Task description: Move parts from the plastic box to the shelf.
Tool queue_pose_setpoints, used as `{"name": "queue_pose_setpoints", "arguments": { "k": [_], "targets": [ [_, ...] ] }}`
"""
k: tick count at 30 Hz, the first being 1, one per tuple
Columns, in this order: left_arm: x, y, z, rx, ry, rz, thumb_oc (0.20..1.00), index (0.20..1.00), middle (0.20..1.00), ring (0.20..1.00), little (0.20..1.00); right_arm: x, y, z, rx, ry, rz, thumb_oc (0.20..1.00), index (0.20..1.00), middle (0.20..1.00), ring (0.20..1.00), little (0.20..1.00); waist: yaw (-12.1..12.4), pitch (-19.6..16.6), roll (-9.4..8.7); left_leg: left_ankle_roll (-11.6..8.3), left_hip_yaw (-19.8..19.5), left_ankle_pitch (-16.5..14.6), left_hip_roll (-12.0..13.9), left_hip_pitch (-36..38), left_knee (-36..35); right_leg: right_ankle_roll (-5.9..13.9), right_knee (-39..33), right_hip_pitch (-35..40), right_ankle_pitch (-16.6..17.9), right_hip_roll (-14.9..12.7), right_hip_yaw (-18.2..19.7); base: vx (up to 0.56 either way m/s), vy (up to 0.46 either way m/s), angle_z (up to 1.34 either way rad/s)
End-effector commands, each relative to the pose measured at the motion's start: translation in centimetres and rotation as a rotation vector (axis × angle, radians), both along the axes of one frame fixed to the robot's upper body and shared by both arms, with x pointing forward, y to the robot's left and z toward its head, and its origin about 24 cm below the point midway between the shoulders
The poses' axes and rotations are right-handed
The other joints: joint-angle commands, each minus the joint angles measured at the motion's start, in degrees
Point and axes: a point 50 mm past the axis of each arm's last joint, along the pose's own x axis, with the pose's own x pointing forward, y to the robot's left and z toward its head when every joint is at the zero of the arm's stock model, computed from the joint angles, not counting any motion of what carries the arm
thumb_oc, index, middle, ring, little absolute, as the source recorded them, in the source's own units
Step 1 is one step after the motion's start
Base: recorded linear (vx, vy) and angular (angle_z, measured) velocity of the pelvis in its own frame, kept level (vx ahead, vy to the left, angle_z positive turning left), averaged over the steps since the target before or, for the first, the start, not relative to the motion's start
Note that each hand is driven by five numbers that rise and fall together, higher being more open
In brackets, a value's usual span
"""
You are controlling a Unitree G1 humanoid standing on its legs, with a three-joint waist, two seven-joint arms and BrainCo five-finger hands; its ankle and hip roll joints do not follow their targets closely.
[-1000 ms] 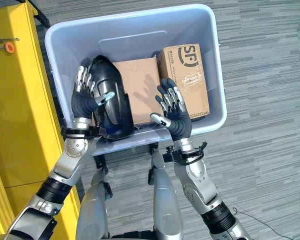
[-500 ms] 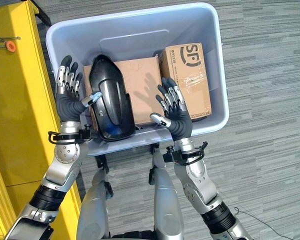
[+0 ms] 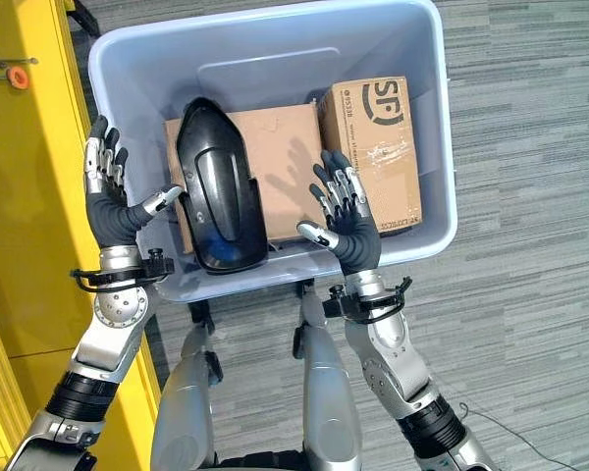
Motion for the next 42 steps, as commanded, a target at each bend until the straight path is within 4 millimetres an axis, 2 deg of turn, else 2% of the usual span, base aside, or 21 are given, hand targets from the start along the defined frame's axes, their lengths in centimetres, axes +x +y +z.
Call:
{"name": "queue_pose_setpoints", "arguments": {
  "k": [1, 12, 21, 27, 28, 29, 30, 31, 32, 33, 34, 42],
  "targets": [
    [-0.3, 1.1, 1.2, 0.092, -0.066, 0.046, 1.0, 1.0, 1.0, 1.0, 1.0, -1.3, 0.0, 3.5, 0.067, -0.195, 0.022, 1.0, 1.0, 1.0, 1.0, 1.0, 0.2, -0.3, -1.66, 1.66, -2.2, -2.0, 0.4, -2.2, 4.9, 4.53, 9.0, 2.7, -11.3, -3.1, -1.9, 0.0, 0.0, 0.0],
    [0.8, 0.8, -0.5, 0.113, 0.031, 0.053, 1.0, 1.0, 1.0, 1.0, 1.0, -1.4, -0.1, 3.3, 0.066, -0.188, 0.019, 1.0, 1.0, 1.0, 1.0, 1.0, 0.0, 0.4, -2.18, 1.77, -2.2, -1.9, 0.5, -3.5, 5.3, 4.47, 8.9, 1.5, -10.9, -3.0, -1.8, 0.0, 0.0, 0.0],
    [1.3, 0.8, -1.9, 0.056, 0.108, 0.036, 1.0, 1.0, 1.0, 1.0, 1.0, -1.4, -0.2, 3.1, 0.069, -0.174, 0.016, 1.0, 1.0, 1.0, 1.0, 1.0, -0.3, 0.6, -2.34, 1.76, -2.3, -1.8, 0.4, -4.3, 5.6, 4.42, 8.9, 0.9, -10.8, -2.9, -1.7, 0.0, 0.0, 0.0],
    [1.8, 1.5, -3.6, 0.002, 0.192, 0.075, 1.0, 1.0, 1.0, 1.0, 1.0, -1.4, -0.4, 2.9, 0.069, -0.158, 0.008, 1.0, 1.0, 1.0, 1.0, 1.0, -0.5, 0.6, -2.62, 1.75, -2.4, -1.7, 0.4, -5.0, 5.7, 4.42, 9.0, 0.3, -10.7, -2.8, -1.7, 0.0, 0.0, 0.0],
    [2.0, 1.8, -4.1, -0.017, 0.217, 0.099, 1.0, 1.0, 1.0, 1.0, 1.0, -1.4, -0.4, 2.8, 0.075, -0.152, 0.007, 1.0, 1.0, 1.0, 1.0, 1.0, -0.6, 0.6, -2.86, 1.74, -2.4, -1.6, 0.4, -5.2, 5.7, 4.4, 8.9, 0.1, -10.6, -2.8, -1.7, 0.08, 0.013, 0.0],
    [2.2, 2.0, -4.5, -0.038, 0.236, 0.112, 1.0, 1.0, 1.0, 1.0, 1.0, -1.3, -0.4, 2.7, 0.077, -0.146, 0.006, 1.0, 1.0, 1.0, 1.0, 1.0, -0.6, 0.6, -2.75, 1.36, -2.7, -2.9, 0.6, -4.6, 5.8, 4.81, 9.2, 0.6, -11.8, -2.5, -1.6, 0.0, 0.0, 0.0],
    [2.3, 2.1, -4.4, -0.038, 0.234, 0.12, 1.0, 1.0, 1.0, 1.0, 1.0, -1.3, -0.4, 2.7, 0.08, -0.147, 0.006, 1.0, 1.0, 1.0, 1.0, 1.0, -0.7, 0.6, -3.06, 1.73, -2.4, -1.7, 0.4, -5.6, 5.9, 4.38, 9.0, -0.3, -10.6, -2.7, -1.7, 0.0, 0.0, 0.0],
    [2.5, 2.4, -4.8, -0.053, 0.255, 0.14, 1.0, 1.0, 1.0, 1.0, 1.0, -1.3, -0.4, 2.7, 0.084, -0.145, 0.006, 1.0, 1.0, 1.0, 1.0, 1.0, -0.8, 0.6, -3.25, 1.72, -2.4, -1.7, 0.5, -6.0, 6.1, 4.35, 9.1, -0.5, -10.6, -2.8, -1.7, 0.0, 0.0, 0.0],
    [2.6, 2.4, -5.0, -0.059, 0.264, 0.146, 1.0, 1.0, 1.0, 1.0, 1.0, -1.3, -0.3, 2.7, 0.086, -0.141, 0.01, 1.0, 1.0, 1.0, 1.0, 1.0, -0.8, 0.6, -3.12, 1.35, -2.8, -3.0, 0.7, -5.2, 6.1, 4.77, 9.3, 0.2, -11.8, -2.5, -1.6, 0.0, 0.0, 0.0],
    [2.8, 2.4, -5.0, -0.066, 0.267, 0.149, 1.0, 1.0, 1.0, 1.0, 1.0, -1.3, -0.3, 2.7, 0.089, -0.139, 0.012, 1.0, 1.0, 1.0, 1.0, 1.0, -0.9, 0.6, -3.48, 1.7, -2.5, -1.7, 0.5, -6.2, 6.2, 4.33, 9.2, -0.7, -10.7, -2.7, -1.7, 0.09, 0.004, 0.0],
    [2.9, 2.4, -5.0, -0.071, 0.274, 0.154, 1.0, 1.0, 1.0, 1.0, 1.0, -1.3, -0.3, 2.6, 0.09, -0.133, 0.013, 1.0, 1.0, 1.0, 1.0, 1.0, -0.9, 0.6, -3.33, 1.3, -2.8, -3.1, 0.7, -5.3, 6.2, 4.75, 9.4, 0.0, -11.9, -2.4, -1.6, 0.0, 0.0, 0.0],
    [5.3, 1.7, -5.6, -0.085, 0.351, 0.181, 1.0, 1.0, 1.0, 1.0, 1.0, -1.2, 0.5, 2.5, 0.103, -0.117, 0.058, 1.0, 1.0, 1.0, 1.0, 1.0, -2.2, 0.6, -4.46, 1.25, -2.6, -3.2, 0.9, -6.2, 6.7, 4.73, 9.7, -1.4, -11.6, -2.2, -0.9, 0.01, 0.001, 0.0]
  ]
}}
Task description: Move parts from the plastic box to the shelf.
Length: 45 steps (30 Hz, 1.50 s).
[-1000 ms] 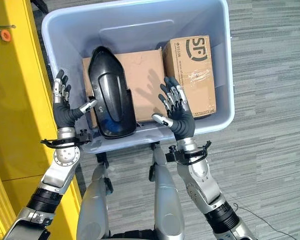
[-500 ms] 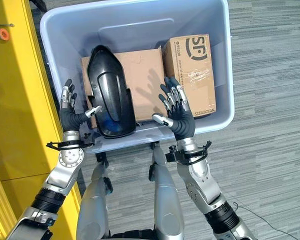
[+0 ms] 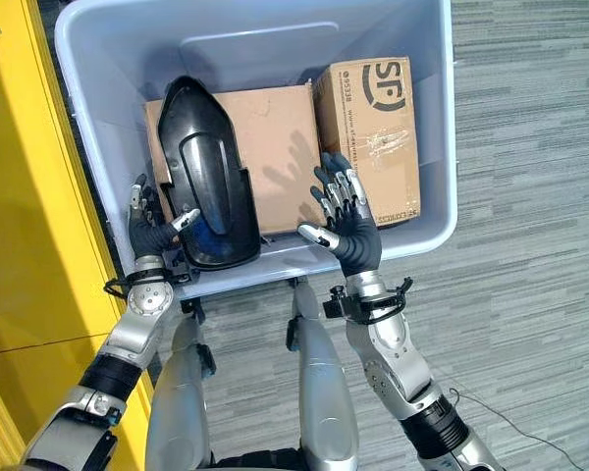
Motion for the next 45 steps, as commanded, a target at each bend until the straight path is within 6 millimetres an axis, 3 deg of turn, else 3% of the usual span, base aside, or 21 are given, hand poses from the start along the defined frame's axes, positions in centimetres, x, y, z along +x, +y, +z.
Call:
{"name": "queue_pose_setpoints", "arguments": {
  "k": [1, 10, 19, 20, 21, 45],
  "targets": [
    [0.4, 1.5, 1.1, 0.018, -0.037, 0.054, 1.0, 1.0, 1.0, 1.0, 1.0, -1.1, 0.2, 2.9, 0.074, -0.147, 0.04, 1.0, 1.0, 1.0, 1.0, 1.0, -0.5, -0.3, -2.83, 1.42, -2.5, -3.2, 0.4, -3.1, 6.7, 4.79, 9.7, 1.6, -11.6, -2.7, -0.8, 0.0, 0.0, 0.0],
    [2.0, -0.7, 1.5, 0.043, 0.0, -0.004, 1.0, 1.0, 1.0, 1.0, 1.0, -1.2, 0.5, 2.8, 0.064, -0.137, 0.058, 1.0, 1.0, 1.0, 1.0, 1.0, -1.9, -0.3, -3.32, 1.49, -2.2, -3.6, 0.3, -3.4, 7.3, 4.74, 10.2, 0.7, -11.6, -2.5, 0.1, 0.0, 0.0, 0.0],
    [3.5, 0.9, -0.2, 0.029, 0.141, 0.088, 1.0, 1.0, 1.0, 1.0, 1.0, -1.4, 0.5, 2.4, 0.063, -0.12, 0.073, 1.0, 1.0, 1.0, 1.0, 1.0, -3.1, -0.3, -3.77, 1.37, -2.0, -3.8, 0.5, -3.8, 8.0, 4.74, 10.6, 0.2, -11.5, -2.1, 0.3, 0.0, 0.0, 0.0],
    [3.5, 0.8, 0.0, 0.034, 0.131, 0.083, 0.219, 0.219, 0.219, 0.219, 0.219, -1.4, 0.4, 2.3, 0.06, -0.117, 0.072, 1.0, 1.0, 1.0, 1.0, 1.0, -3.2, -0.3, -3.68, 1.39, -2.1, -3.8, 0.4, -4.1, 8.1, 4.73, 10.7, 0.0, -11.5, -2.1, 0.4, 0.0, 0.0, 0.0],
    [3.5, 0.7, 0.0, 0.034, 0.131, 0.083, 0.2, 0.2, 0.2, 0.2, 0.2, -1.4, 0.4, 2.3, 0.06, -0.117, 0.072, 1.0, 1.0, 1.0, 1.0, 1.0, -3.2, -0.3, -3.67, 1.39, -2.1, -3.8, 0.4, -4.1, 8.1, 4.73, 10.7, 0.0, -11.5, -2.1, 0.3, 0.0, 0.0, 0.0],
    [2.1, 0.9, -1.3, -0.024, 0.128, 0.076, 0.2, 0.2, 0.2, 0.2, 0.2, -1.7, -0.2, 1.9, 0.056, -0.1, 0.056, 1.0, 1.0, 1.0, 1.0, 1.0, -2.2, -1.0, -2.58, 1.54, -2.9, -4.3, 0.0, -4.1, 8.8, 4.58, 11.2, 0.8, -12.2, -2.4, -0.1, 0.0, 0.0, 0.0]
  ]
}}
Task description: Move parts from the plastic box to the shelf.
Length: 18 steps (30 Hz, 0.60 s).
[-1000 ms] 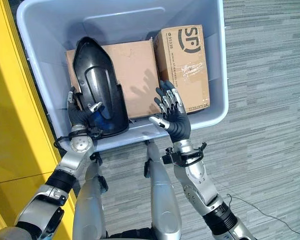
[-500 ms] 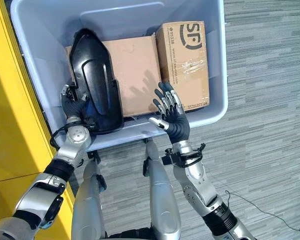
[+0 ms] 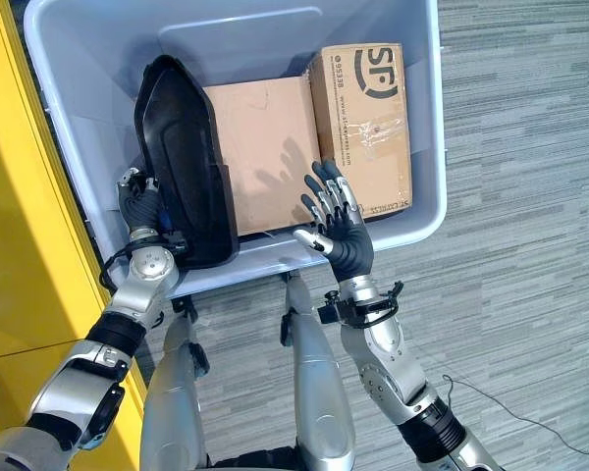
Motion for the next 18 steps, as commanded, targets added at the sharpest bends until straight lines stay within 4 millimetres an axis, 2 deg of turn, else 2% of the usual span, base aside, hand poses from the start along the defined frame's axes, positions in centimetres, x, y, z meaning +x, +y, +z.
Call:
{"name": "queue_pose_setpoints", "arguments": {
  "k": [1, 11, 18],
  "targets": [
    [-1.0, -0.2, -3.1, -0.004, 0.111, -0.046, 0.2, 0.2, 0.2, 0.2, 0.2, -1.5, -0.8, 2.4, 0.038, -0.134, 0.011, 1.0, 1.0, 1.0, 1.0, 1.0, -0.3, -1.1, -1.18, 1.58, -3.0, -4.3, 0.1, -2.3, 7.7, 4.6, 10.2, 2.7, -12.4, -2.4, -0.9, 0.0, 0.0, 0.0],
    [-1.9, 0.8, -2.3, -0.008, 0.046, -0.04, 0.2, 0.2, 0.2, 0.2, 0.2, -1.2, -0.9, 2.2, 0.036, -0.125, 0.003, 1.0, 1.0, 1.0, 1.0, 1.0, 0.6, -2.0, -0.41, 1.64, -2.9, -4.4, 0.0, -0.6, 7.2, 4.57, 10.0, 4.6, -12.6, -2.6, -1.1, 0.0, 0.0, 0.0],
    [-3.2, 2.0, -0.7, -0.072, -0.069, -0.059, 0.2, 0.2, 0.2, 0.2, 0.2, -1.0, -0.9, 2.3, 0.033, -0.123, 0.0, 1.0, 1.0, 1.0, 1.0, 1.0, 1.6, -3.1, 0.52, 1.66, -2.8, -4.5, -0.3, 1.8, 6.6, 4.57, 9.8, 6.8, -12.9, -2.9, -1.2, 0.0, 0.0, 0.0]
  ]
}}
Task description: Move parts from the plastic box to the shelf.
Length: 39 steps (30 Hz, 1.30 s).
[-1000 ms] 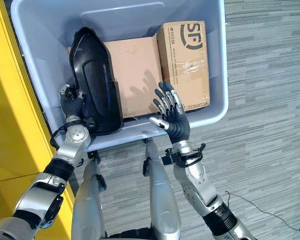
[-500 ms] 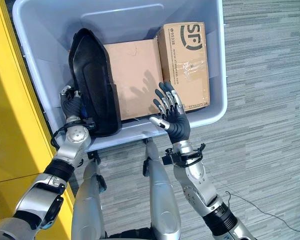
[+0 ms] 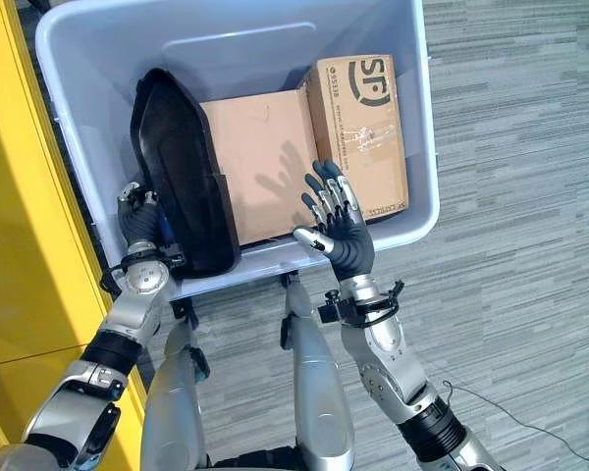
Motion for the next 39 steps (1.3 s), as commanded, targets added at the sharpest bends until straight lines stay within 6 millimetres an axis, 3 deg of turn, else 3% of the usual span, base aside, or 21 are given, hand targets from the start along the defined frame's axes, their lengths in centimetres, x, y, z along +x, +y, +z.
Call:
{"name": "queue_pose_setpoints", "arguments": {
  "k": [1, 7, 19, 28, 32, 36, 39],
  "targets": [
    [-1.2, 1.4, 1.1, -0.014, -0.109, -0.016, 0.2, 0.2, 0.2, 0.2, 0.2, -1.1, -0.8, 2.1, 0.029, -0.116, 0.007, 1.0, 1.0, 1.0, 1.0, 1.0, 1.2, -3.3, 0.6, 1.72, -2.9, -4.6, -0.3, -1.4, 6.7, 4.6, 9.6, 3.9, -12.9, -2.8, -1.2, 0.0, 0.0, 0.0],
    [-2.2, 2.6, 2.9, -0.04, -0.217, -0.01, 0.2, 0.2, 0.2, 0.2, 0.2, -0.9, -0.8, 2.3, 0.024, -0.123, 0.014, 1.0, 1.0, 1.0, 1.0, 1.0, 1.7, -4.3, 0.98, 1.98, -2.4, -3.2, -0.5, -0.1, 5.9, 4.14, 9.1, 4.8, -12.0, -3.0, -1.2, -0.04, 0.001, 0.0],
    [-4.3, 1.9, 6.6, -0.035, -0.425, -0.138, 0.2, 0.2, 0.2, 0.2, 0.2, -0.9, -1.3, 2.2, -0.002, -0.123, 0.016, 1.0, 1.0, 1.0, 1.0, 1.0, 2.2, -6.3, 2.03, 1.86, -2.1, -3.4, -0.2, 3.8, 4.9, 4.06, 9.3, 7.7, -12.8, -2.6, -0.9, 0.0, -0.001, 0.01],
    [-6.0, 2.3, 6.2, -0.096, -0.449, -0.198, 0.2, 0.2, 0.2, 0.2, 0.2, -1.1, -1.3, 1.9, -0.026, -0.116, 0.033, 1.0, 1.0, 1.0, 1.0, 1.0, 2.7, -7.8, 3.15, 1.68, -1.9, -2.8, 0.1, 7.1, 3.2, 3.98, 8.9, 10.6, -13.3, -2.2, -0.9, 0.01, -0.013, -0.02],
    [-7.8, 3.0, 4.6, -0.122, -0.397, -0.26, 0.2, 0.2, 0.2, 0.2, 0.2, -1.2, -1.6, 1.5, -0.046, -0.102, 0.047, 1.0, 1.0, 1.0, 1.0, 1.0, 3.5, -9.7, 4.67, 1.4, -2.3, -1.6, 1.4, 10.9, 1.3, 3.18, 10.9, 12.8, -15.2, -1.2, -1.7, 0.02, -0.074, 0.01],
    [-9.0, 3.9, 3.5, -0.129, -0.348, -0.27, 0.2, 0.2, 0.2, 0.2, 0.2, -0.9, -1.5, 1.2, -0.055, -0.085, 0.077, 1.0, 1.0, 1.0, 1.0, 1.0, 4.8, -10.6, 6.05, 0.95, -2.7, -0.5, 4.1, 14.6, 0.5, 1.77, 17.8, 13.5, -19.4, 0.9, -2.9, 0.02, -0.148, 0.01],
    [-10.3, 4.9, 2.5, -0.131, -0.303, -0.262, 0.2, 0.2, 0.2, 0.2, 0.2, -0.6, -1.1, 1.3, -0.1, -0.095, 0.107, 1.0, 1.0, 1.0, 1.0, 1.0, 6.4, -11.6, 7.37, 0.19, -4.0, 3.5, 6.9, 16.8, -0.9, 0.27, 21.7, 14.5, -23.0, 2.8, -5.2, 0.0, -0.221, 0.15]
  ]
}}
